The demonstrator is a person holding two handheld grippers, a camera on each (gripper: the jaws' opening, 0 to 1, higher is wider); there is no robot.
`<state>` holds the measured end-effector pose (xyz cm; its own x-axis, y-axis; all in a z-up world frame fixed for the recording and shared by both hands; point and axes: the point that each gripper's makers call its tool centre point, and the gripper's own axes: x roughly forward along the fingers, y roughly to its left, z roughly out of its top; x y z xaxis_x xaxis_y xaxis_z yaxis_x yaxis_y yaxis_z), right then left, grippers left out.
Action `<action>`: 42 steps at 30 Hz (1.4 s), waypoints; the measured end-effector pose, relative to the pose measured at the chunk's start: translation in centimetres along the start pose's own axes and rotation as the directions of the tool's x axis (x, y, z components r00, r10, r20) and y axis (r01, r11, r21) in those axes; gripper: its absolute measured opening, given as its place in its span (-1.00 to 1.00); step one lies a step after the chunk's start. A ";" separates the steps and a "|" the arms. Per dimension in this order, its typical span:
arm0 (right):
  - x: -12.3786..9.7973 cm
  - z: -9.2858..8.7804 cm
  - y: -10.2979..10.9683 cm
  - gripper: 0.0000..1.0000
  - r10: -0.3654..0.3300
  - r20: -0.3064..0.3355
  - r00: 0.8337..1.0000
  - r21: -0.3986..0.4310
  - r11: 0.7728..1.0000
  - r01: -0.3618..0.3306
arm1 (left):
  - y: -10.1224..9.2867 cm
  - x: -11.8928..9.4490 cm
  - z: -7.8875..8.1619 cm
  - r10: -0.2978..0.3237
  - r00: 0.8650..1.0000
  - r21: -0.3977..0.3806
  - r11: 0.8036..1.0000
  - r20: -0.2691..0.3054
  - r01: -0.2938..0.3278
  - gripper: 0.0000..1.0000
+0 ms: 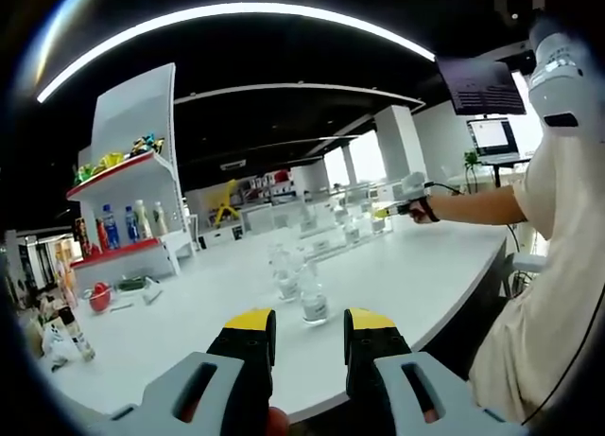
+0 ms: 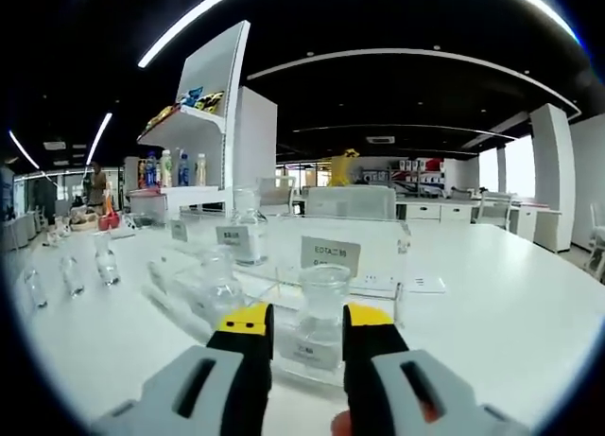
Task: Identify the label on the chemical reagent bottle, grasp the chemical reagent bottle, and place it in the designated position on the reagent rack
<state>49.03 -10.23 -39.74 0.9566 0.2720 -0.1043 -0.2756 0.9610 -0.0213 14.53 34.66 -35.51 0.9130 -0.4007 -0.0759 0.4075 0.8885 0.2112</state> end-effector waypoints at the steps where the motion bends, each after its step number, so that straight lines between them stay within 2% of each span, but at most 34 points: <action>1: -0.4 0.0 0.2 -0.43 0.003 0.001 1.000 -0.004 1.000 -0.003 | 0.0 0.0 0.0 -0.001 1.000 0.000 1.000 0.001 0.001 -0.42; 11: -3.2 1.8 1.4 -0.41 0.035 0.043 0.998 -0.007 0.999 -0.035 | -0.3 0.6 0.7 -0.012 1.000 0.006 1.000 0.017 0.012 -0.42; 18: -6.0 3.6 2.4 -0.41 0.046 0.086 0.995 -0.043 0.998 -0.043 | -0.6 1.7 1.0 -0.038 0.999 0.009 0.999 0.026 0.038 -0.42; 22: -7.0 4.2 2.4 -0.41 0.048 0.101 0.994 -0.045 0.998 -0.044 | -0.6 2.1 1.3 -0.049 0.998 0.012 0.999 0.036 0.048 -0.42; 30: -8.2 4.2 0.4 -0.41 0.047 0.113 0.992 -0.039 0.998 -0.043 | -0.5 3.3 1.6 -0.064 0.997 0.012 0.998 0.051 0.064 -0.42; 35: -9.7 3.7 0.0 -0.40 0.049 0.109 0.993 -0.042 0.998 -0.045 | -0.6 3.9 2.0 -0.076 0.995 0.012 0.997 0.063 0.075 -0.42; 42: -13.1 3.1 -0.2 -0.40 0.033 0.124 0.992 -0.025 0.999 -0.030 | -0.9 5.0 2.2 -0.106 0.992 0.015 0.994 0.072 0.105 -0.42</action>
<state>36.81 -13.81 -35.33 0.9514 0.3073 0.0196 -0.3063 0.9510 -0.0426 18.66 31.34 -33.97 0.8610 -0.5078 -0.0278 0.5011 0.8378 0.2165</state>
